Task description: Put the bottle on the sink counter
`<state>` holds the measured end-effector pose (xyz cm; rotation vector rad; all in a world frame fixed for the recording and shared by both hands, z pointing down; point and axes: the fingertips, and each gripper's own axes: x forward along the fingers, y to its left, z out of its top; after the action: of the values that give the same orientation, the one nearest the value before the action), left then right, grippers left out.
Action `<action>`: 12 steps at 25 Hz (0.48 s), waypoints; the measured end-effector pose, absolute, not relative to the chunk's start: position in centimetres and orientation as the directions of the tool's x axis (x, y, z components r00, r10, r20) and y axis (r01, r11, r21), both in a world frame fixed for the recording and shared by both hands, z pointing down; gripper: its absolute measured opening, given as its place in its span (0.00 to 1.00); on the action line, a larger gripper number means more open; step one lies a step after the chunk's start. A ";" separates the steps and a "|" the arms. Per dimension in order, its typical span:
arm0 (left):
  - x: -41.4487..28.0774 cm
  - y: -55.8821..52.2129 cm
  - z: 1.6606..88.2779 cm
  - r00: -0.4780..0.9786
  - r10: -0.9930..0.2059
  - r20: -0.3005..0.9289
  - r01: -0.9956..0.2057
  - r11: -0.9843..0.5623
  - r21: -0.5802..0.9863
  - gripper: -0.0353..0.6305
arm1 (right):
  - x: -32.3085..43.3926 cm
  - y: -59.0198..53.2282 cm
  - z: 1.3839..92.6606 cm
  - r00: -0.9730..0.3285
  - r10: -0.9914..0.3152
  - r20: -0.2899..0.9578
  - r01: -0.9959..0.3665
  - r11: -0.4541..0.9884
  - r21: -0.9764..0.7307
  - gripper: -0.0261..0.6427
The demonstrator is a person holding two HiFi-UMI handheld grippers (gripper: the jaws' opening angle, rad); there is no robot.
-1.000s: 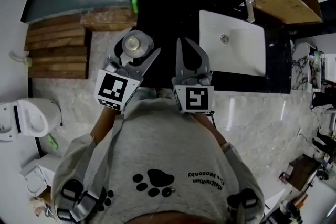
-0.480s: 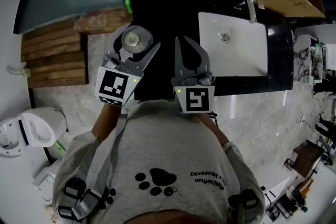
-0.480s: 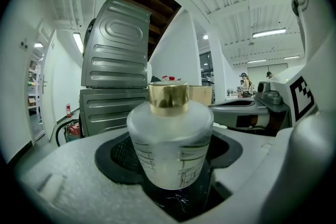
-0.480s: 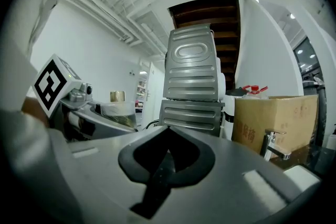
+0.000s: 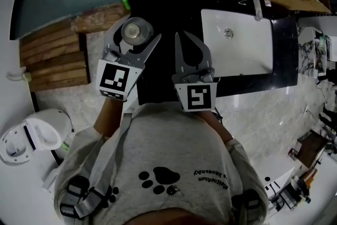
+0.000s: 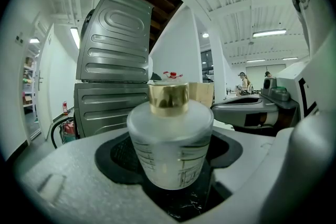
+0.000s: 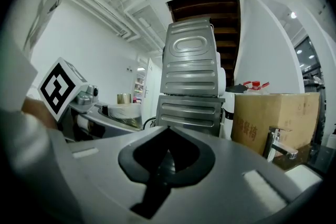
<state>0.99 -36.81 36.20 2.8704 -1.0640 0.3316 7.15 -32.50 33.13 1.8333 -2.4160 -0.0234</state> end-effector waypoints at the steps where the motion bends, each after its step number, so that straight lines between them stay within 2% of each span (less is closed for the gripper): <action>1: 1.0 -37.2 36.3 0.740 -0.635 0.222 -0.649 -0.760 -0.013 0.57 | 7.1 -32.8 33.2 -0.265 -0.961 0.079 -0.959 0.271 0.079 0.04; 12: 1.7 -41.6 37.6 0.747 -0.625 0.226 -0.640 -0.768 -0.009 0.57 | 7.5 -36.0 34.8 -0.247 -0.963 0.109 -0.964 0.256 0.078 0.04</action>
<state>1.73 -41.55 37.63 2.8715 -1.0413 0.3343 7.54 -35.99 34.82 1.8386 -2.3796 0.0072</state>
